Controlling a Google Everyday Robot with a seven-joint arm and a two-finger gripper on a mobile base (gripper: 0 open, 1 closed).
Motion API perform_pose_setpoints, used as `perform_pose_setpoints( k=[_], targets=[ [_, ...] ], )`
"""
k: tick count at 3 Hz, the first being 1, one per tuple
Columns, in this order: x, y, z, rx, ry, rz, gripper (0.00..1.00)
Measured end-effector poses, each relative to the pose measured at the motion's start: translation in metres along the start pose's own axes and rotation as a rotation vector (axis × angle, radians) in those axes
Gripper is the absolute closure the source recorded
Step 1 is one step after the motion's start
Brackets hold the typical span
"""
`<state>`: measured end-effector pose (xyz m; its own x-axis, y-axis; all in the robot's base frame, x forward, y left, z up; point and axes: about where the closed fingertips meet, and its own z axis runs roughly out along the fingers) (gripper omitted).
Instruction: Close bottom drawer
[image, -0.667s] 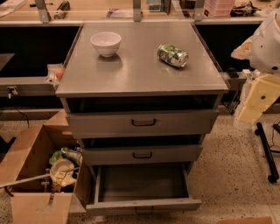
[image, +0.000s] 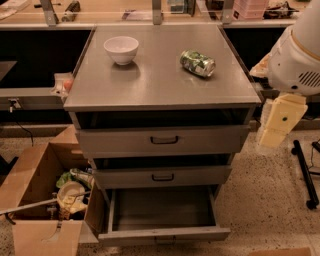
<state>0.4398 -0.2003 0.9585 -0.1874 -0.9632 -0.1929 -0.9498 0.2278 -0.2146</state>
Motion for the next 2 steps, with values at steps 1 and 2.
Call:
perform_pose_setpoints(
  k=[1, 2],
  targets=[
    [-0.02, 0.023, 0.035, -0.05, -0.025, -0.039, 0.0],
    [-0.042, 0.065, 0.095, -0.128, -0.049, -0.048, 0.0]
  ],
)
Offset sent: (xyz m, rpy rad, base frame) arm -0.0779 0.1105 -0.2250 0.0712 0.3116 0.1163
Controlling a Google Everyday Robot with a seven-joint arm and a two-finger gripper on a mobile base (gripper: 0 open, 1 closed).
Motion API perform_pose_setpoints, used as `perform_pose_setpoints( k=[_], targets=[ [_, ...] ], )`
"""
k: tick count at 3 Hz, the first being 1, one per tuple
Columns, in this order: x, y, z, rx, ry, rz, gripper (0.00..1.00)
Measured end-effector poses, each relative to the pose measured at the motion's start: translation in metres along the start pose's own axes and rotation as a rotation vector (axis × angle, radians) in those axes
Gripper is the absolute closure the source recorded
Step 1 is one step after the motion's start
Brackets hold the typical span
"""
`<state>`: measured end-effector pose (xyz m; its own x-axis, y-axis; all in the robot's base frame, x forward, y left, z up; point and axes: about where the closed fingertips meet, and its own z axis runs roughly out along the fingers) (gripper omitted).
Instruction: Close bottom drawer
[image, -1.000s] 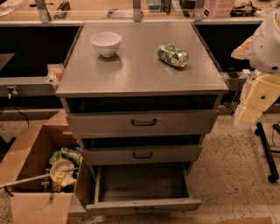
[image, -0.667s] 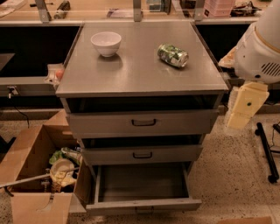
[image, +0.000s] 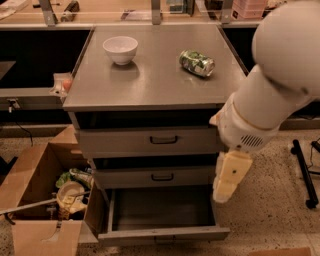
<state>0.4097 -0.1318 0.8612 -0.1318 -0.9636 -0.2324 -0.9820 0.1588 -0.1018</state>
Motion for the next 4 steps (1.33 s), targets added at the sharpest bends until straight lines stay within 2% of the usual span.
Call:
perform_pose_setpoints(
  k=[1, 2, 3, 4],
  targets=[
    [-0.02, 0.046, 0.072, -0.115, -0.012, 0.033, 0.0],
    [-0.004, 0.07, 0.094, -0.167, 0.034, 0.039, 0.0],
    [0.001, 0.07, 0.104, -0.169, 0.033, 0.049, 0.0],
    [0.024, 0.068, 0.163, -0.168, 0.047, 0.087, 0.0]
  ],
)
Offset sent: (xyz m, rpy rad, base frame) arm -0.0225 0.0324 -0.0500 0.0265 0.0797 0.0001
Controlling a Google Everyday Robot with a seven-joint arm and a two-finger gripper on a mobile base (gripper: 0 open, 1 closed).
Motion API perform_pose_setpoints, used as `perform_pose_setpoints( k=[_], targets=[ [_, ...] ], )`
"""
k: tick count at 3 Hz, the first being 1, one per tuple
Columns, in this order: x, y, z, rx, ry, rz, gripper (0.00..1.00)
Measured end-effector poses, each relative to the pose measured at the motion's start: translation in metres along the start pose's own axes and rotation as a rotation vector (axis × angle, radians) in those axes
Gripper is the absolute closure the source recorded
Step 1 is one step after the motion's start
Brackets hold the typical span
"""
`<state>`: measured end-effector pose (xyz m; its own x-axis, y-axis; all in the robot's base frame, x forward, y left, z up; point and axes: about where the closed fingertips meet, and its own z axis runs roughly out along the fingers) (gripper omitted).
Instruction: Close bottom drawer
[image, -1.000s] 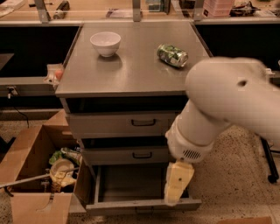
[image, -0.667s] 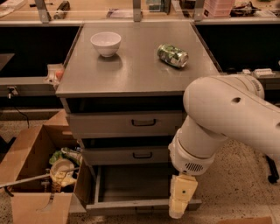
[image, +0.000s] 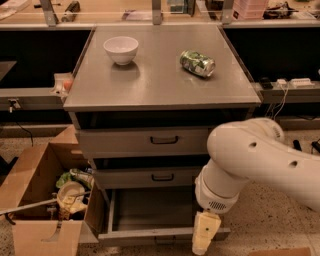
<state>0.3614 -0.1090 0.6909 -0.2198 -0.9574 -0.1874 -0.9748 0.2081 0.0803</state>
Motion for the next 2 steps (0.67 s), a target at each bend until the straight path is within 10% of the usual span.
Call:
perform_pose_setpoints(
  k=[2],
  targets=[
    [0.031, -0.025, 0.176, -0.095, -0.05, 0.043, 0.0]
  ],
)
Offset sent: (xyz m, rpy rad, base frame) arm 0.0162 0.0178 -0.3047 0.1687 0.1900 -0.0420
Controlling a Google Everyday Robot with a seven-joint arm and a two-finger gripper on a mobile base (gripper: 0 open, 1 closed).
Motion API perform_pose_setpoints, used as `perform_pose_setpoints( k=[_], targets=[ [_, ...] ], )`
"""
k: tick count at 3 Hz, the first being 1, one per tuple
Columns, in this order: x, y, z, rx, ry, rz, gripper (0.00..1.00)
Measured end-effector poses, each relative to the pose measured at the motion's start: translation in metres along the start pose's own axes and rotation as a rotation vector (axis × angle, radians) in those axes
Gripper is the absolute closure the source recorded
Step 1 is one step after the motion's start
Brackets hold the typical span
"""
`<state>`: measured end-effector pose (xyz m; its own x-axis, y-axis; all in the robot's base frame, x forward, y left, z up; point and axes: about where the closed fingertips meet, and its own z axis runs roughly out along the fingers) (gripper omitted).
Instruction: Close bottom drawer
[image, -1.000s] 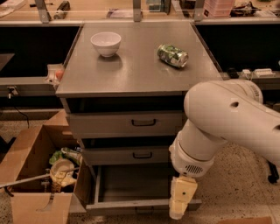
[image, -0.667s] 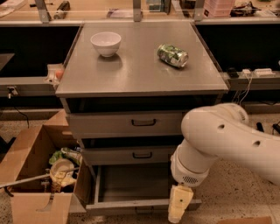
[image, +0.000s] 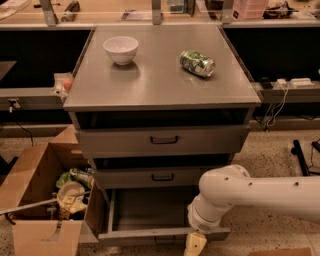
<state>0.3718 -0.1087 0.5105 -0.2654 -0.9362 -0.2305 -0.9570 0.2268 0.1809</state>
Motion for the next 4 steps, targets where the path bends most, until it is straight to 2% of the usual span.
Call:
perform_pose_setpoints(
  k=[1, 2, 3, 4],
  targets=[
    [0.002, -0.011, 0.087, -0.1, -0.059, 0.023, 0.0],
    [0.006, 0.001, 0.104, -0.144, -0.056, 0.033, 0.0],
    [0.006, 0.001, 0.104, -0.144, -0.056, 0.033, 0.0],
    [-0.007, -0.016, 0.156, -0.171, -0.083, -0.04, 0.04]
  ],
)
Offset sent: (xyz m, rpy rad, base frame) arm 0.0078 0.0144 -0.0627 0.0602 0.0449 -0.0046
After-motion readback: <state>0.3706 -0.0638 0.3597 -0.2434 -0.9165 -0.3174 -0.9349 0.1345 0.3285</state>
